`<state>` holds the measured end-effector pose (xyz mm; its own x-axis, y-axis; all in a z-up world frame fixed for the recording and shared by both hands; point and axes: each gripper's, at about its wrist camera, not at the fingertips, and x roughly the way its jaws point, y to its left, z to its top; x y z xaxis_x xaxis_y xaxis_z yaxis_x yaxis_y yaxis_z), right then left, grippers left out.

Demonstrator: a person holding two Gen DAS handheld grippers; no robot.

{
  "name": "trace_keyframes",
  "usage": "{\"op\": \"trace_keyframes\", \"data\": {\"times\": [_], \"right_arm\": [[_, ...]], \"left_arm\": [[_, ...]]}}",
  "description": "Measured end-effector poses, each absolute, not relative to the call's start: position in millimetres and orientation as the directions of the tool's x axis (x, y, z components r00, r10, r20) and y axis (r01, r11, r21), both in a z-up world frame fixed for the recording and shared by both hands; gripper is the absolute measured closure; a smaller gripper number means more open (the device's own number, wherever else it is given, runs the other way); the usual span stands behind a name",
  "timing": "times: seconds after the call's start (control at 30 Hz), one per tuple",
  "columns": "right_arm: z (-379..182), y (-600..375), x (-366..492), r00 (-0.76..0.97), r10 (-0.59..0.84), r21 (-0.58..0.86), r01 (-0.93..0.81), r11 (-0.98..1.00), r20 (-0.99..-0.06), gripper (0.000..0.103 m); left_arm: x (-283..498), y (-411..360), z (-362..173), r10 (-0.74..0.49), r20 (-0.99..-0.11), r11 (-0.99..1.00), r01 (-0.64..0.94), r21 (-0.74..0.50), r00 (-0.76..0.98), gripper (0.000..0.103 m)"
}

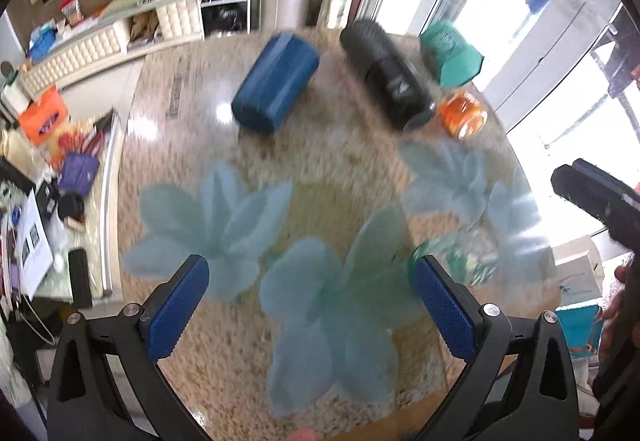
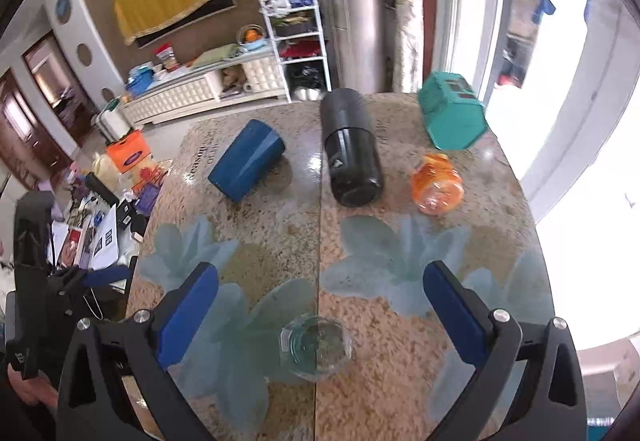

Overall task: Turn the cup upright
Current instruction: 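Lower the clear cup onto the table and open the right tool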

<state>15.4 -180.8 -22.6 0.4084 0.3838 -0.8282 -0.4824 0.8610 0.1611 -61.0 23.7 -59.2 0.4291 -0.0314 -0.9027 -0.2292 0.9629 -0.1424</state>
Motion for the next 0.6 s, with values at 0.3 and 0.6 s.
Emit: {"op": "trace_keyframes", "data": {"times": [0.3,0.6], "right_arm": [[-12,-193,2,0.427,0.332,0.13,-0.436,0.89,-0.841,0.0],[-19,-216,-6,0.405,0.313,0.159,-0.37,0.915,-0.859,0.0]], "left_arm": [[-51,-3,-14,-0.023,-0.866,0.982,-0.151,-0.114,0.5,0.0],[-52,-30,-14,-0.049,-0.87,0.99,-0.089,-0.106,0.491,0.0]]}}
